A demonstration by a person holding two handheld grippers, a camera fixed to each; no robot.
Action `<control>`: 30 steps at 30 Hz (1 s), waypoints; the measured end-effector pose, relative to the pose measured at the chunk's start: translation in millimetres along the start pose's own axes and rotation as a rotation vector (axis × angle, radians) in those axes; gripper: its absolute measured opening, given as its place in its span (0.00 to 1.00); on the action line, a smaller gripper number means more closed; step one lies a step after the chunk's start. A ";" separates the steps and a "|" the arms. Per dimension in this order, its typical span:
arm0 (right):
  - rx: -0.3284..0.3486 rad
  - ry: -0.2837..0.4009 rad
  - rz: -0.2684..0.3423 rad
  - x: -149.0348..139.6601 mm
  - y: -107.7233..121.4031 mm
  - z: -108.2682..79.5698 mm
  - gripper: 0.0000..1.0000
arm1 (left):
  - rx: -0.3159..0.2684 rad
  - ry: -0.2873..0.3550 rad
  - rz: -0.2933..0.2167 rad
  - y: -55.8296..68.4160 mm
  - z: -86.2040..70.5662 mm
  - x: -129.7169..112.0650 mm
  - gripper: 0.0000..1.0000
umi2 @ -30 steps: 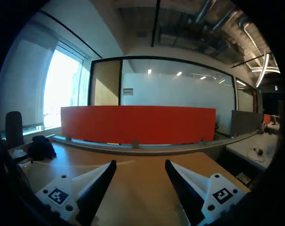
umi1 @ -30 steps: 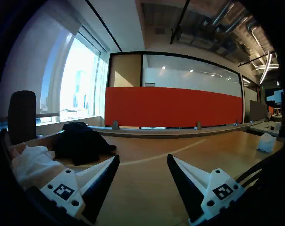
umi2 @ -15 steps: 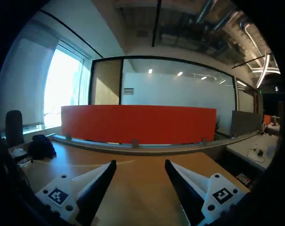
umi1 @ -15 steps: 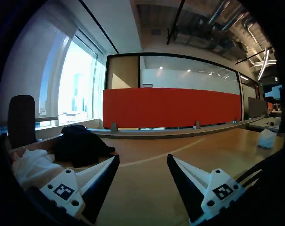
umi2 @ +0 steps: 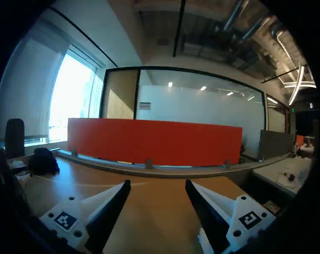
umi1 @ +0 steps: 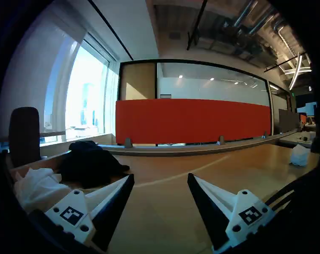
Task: Fold towel
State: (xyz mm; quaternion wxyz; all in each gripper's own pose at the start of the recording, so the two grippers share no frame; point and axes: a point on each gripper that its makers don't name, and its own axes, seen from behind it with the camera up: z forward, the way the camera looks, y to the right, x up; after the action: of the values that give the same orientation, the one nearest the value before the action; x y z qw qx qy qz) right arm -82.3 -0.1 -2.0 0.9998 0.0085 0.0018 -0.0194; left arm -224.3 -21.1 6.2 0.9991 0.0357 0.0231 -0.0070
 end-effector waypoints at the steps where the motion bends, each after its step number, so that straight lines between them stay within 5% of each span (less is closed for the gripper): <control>1: -0.003 0.002 0.002 -2.5 2.0 0.5 1.00 | 0.000 0.000 0.000 0.1 0.0 0.0 0.93; 17: -0.042 -0.010 0.107 -64.1 16.2 7.1 1.00 | 0.000 0.000 0.000 0.4 0.0 -0.4 0.93; 30: -0.018 -0.007 0.102 -95.2 7.6 10.5 1.00 | 0.000 0.000 0.000 0.8 -0.3 -0.6 0.93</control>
State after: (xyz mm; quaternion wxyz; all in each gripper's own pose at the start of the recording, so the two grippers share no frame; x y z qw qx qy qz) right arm -177.0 11.0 9.1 0.9995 -0.0004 -0.0022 0.0313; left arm -224.9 -20.3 6.0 0.9991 0.0355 0.0233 -0.0069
